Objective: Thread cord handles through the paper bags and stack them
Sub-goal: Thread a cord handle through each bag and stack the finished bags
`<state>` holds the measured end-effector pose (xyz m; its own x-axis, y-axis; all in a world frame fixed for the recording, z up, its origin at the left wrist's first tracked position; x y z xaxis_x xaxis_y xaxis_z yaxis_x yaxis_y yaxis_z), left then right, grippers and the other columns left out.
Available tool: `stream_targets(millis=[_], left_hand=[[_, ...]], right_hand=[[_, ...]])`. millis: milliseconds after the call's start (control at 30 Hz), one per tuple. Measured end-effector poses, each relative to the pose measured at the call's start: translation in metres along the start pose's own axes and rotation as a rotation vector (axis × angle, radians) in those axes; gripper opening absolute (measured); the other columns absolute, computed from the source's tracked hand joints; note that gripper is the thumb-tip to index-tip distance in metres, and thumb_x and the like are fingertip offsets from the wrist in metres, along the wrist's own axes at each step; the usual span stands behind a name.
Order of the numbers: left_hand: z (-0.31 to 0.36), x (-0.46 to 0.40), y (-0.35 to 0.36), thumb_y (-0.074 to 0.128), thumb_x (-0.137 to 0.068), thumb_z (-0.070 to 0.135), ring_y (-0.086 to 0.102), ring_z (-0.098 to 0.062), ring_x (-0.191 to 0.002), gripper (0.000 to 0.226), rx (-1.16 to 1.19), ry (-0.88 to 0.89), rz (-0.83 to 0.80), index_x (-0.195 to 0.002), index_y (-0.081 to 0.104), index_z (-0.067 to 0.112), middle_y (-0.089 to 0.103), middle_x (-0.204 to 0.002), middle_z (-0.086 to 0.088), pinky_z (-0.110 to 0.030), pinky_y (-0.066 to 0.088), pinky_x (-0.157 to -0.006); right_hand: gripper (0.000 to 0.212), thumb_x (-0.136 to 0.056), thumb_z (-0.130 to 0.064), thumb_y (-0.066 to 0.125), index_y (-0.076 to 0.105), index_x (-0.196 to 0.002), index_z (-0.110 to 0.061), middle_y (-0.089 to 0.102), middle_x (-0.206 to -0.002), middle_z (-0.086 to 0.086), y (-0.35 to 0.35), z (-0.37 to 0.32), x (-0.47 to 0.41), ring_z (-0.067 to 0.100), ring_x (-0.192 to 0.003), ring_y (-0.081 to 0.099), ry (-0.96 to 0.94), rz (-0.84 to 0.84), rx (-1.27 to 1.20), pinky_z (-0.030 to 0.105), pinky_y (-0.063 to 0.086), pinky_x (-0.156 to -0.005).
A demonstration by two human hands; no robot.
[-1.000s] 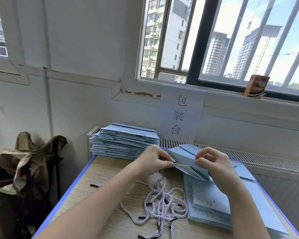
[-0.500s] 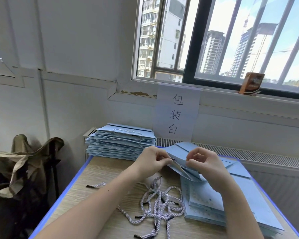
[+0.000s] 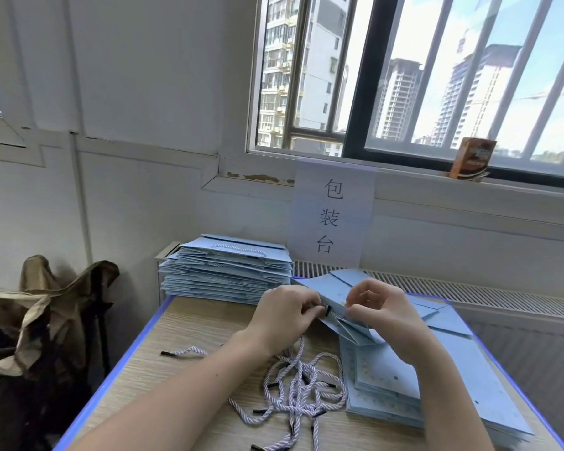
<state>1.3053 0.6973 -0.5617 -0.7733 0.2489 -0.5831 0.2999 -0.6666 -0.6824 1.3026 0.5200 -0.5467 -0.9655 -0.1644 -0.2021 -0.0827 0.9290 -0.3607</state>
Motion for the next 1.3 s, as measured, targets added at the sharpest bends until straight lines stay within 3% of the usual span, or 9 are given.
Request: stream_targets(millis=[167, 333, 567, 733, 833, 933, 1067, 1167, 1300], left_hand=[[0.006, 0.002, -0.004, 0.069, -0.09, 0.035, 0.061, -0.009, -0.078, 0.018, -0.073, 0.054, 0.049, -0.101, 0.062, 0.023, 0.071, -0.09, 0.008, -0.033, 0.051, -0.079], [0.004, -0.003, 0.002, 0.058, -0.096, 0.036, 0.064, -0.017, -0.108, 0.035, -0.192, 0.1, 0.005, -0.131, 0.058, 0.031, 0.067, -0.124, 0.007, -0.038, 0.05, -0.09], [0.012, -0.001, 0.008, 0.057, -0.075, 0.047, 0.059, -0.015, -0.05, 0.024, -0.333, 0.259, 0.052, -0.071, 0.066, 0.026, 0.062, -0.064, 0.008, -0.023, 0.038, -0.047], [0.017, -0.001, 0.007, 0.068, -0.068, 0.044, 0.052, -0.017, -0.041, 0.025, -0.347, 0.275, 0.052, -0.066, 0.053, 0.024, 0.056, -0.054, 0.007, -0.02, 0.024, -0.05], [0.019, -0.003, 0.007, 0.067, -0.081, 0.035, 0.062, -0.024, -0.056, 0.016, -0.325, 0.278, 0.015, -0.079, 0.06, 0.021, 0.065, -0.07, 0.004, -0.026, 0.032, -0.054], [0.016, -0.005, 0.009, 0.053, -0.1, 0.03, 0.065, -0.026, -0.095, 0.023, -0.341, 0.232, -0.155, -0.12, 0.061, 0.022, 0.066, -0.113, 0.003, -0.036, 0.043, -0.075], [0.014, -0.002, 0.008, 0.048, -0.098, 0.007, 0.062, -0.026, -0.103, 0.045, -0.376, 0.254, -0.215, -0.139, 0.048, 0.024, 0.058, -0.125, 0.001, -0.032, 0.037, -0.072], [0.013, -0.002, 0.01, 0.046, -0.101, 0.017, 0.063, -0.026, -0.101, 0.032, -0.358, 0.244, -0.183, -0.131, 0.057, 0.024, 0.062, -0.119, 0.002, -0.033, 0.036, -0.071], [0.009, -0.003, 0.01, 0.048, -0.088, 0.03, 0.066, -0.029, -0.073, 0.024, -0.321, 0.221, -0.087, -0.091, 0.071, 0.021, 0.069, -0.085, 0.002, -0.033, 0.04, -0.061]], right_hand=[[0.017, -0.079, 0.009, 0.069, 0.067, -0.081, -0.007, 0.067, -0.072, 0.005, 0.003, 0.001, -0.001, 0.016, -0.066, 0.059, -0.021, -0.029, -0.021, 0.027, 0.045, -0.06], [0.019, -0.078, 0.013, 0.067, 0.066, -0.083, -0.006, 0.066, -0.079, 0.008, 0.009, 0.0, 0.0, 0.018, -0.066, 0.058, -0.052, -0.089, -0.065, 0.025, 0.046, -0.058], [0.019, -0.071, 0.006, 0.06, 0.06, -0.089, -0.003, 0.06, -0.082, 0.004, 0.023, 0.0, 0.008, 0.02, -0.066, 0.051, -0.016, -0.325, -0.062, 0.024, 0.041, -0.054], [0.02, -0.068, 0.004, 0.058, 0.057, -0.088, 0.001, 0.057, -0.079, 0.003, 0.025, -0.006, 0.01, 0.018, -0.063, 0.048, -0.031, -0.343, -0.07, 0.022, 0.037, -0.051], [0.019, -0.066, 0.002, 0.06, 0.057, -0.085, 0.0, 0.056, -0.076, 0.001, 0.022, -0.007, 0.009, 0.015, -0.059, 0.046, -0.047, -0.295, -0.071, 0.021, 0.035, -0.049], [0.017, -0.063, 0.0, 0.06, 0.059, -0.078, -0.006, 0.055, -0.074, 0.002, 0.016, -0.005, 0.007, 0.015, -0.058, 0.044, -0.048, -0.218, -0.07, 0.022, 0.034, -0.05], [0.017, -0.062, -0.001, 0.061, 0.06, -0.078, -0.008, 0.056, -0.073, 0.002, 0.016, -0.004, 0.005, 0.014, -0.059, 0.045, -0.03, -0.197, -0.048, 0.022, 0.035, -0.051], [0.018, -0.062, 0.0, 0.061, 0.06, -0.078, -0.008, 0.055, -0.072, 0.003, 0.019, -0.005, 0.007, 0.014, -0.059, 0.046, -0.034, -0.22, -0.056, 0.02, 0.035, -0.05], [0.02, -0.064, 0.003, 0.061, 0.059, -0.081, -0.006, 0.054, -0.074, 0.003, 0.027, -0.007, 0.007, 0.015, -0.061, 0.043, -0.051, -0.28, -0.092, 0.022, 0.034, -0.054]])
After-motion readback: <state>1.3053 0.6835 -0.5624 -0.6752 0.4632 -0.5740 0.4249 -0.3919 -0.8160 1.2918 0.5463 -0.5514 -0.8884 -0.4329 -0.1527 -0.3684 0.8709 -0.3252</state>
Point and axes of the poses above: each hand's wrist, its own x-axis away from the middle knuckle, its own y-axis out of the palm, z = x × y, the point moved 6 cm from there along -x, towards the middle knuckle
